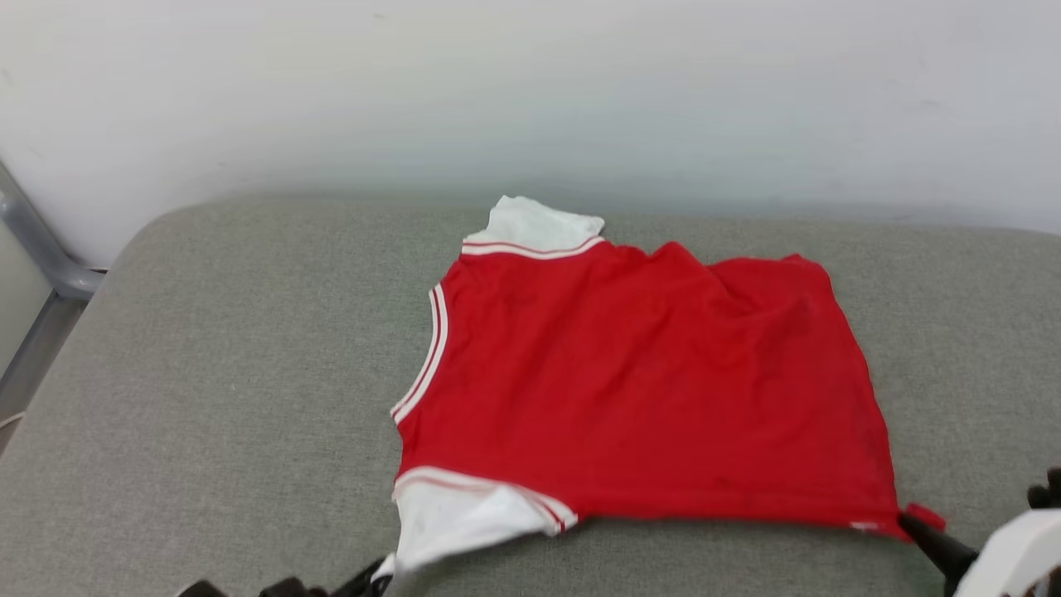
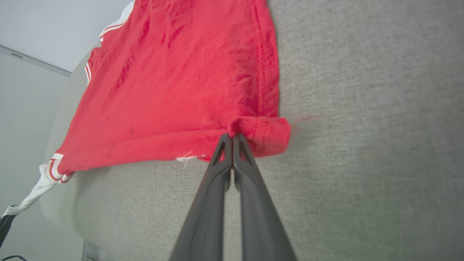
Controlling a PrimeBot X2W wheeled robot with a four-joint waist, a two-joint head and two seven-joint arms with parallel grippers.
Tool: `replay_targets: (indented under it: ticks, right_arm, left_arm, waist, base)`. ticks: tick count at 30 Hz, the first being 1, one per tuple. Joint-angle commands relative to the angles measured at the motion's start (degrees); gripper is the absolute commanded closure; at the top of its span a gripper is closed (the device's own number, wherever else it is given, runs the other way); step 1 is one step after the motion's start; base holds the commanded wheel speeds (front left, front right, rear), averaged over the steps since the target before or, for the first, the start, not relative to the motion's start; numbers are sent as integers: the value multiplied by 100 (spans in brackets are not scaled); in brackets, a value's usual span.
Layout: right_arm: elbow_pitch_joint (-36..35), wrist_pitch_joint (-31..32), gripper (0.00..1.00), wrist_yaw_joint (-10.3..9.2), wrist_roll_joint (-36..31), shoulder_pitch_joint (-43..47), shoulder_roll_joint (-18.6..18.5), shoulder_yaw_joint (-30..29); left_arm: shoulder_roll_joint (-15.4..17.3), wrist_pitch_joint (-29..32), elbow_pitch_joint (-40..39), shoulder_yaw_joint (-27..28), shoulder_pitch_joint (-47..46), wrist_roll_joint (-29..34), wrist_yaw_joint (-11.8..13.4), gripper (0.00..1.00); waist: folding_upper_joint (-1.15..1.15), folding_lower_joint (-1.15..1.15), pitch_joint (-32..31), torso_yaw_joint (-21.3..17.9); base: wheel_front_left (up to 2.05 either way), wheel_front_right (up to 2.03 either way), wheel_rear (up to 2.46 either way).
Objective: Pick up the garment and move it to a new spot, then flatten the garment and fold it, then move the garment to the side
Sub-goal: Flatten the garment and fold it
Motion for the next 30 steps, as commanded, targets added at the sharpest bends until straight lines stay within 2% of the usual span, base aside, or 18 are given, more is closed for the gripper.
replay_targets:
  ticks: [1,8,12,22,30]
  right_arm:
    - [-195,133,100,-7,88,274,-111,-69]
    - [-977,704,100,-6,172,1082,-243,-116]
    - [-1376,865,100,-6,116,1319,-217,-286]
    - [-2050,1382,100,-6,-235,936,-78,-607]
    - [-2062,1777,100,-6,-746,207,84,-649]
  left_arm:
    - [188,118,-190,-78,218,-151,-8,100]
    - [701,526,-922,-454,814,-641,-14,100]
    - [852,550,-1153,-419,834,-728,-1,100]
    - [883,484,-1212,-130,-84,-559,82,100]
    - [791,597,-958,-184,-935,-499,38,100]
  waist:
    - [0,1,-75,10]
    - [0,1,-149,0]
    - [0,1,-118,-4]
    - [0,1,235,-56]
    - [0,1,726,-119]
  base:
    - [0,0,0]
    - [0,0,0]
    - [0,0,0]
    - [0,0,0]
    - [0,0,0]
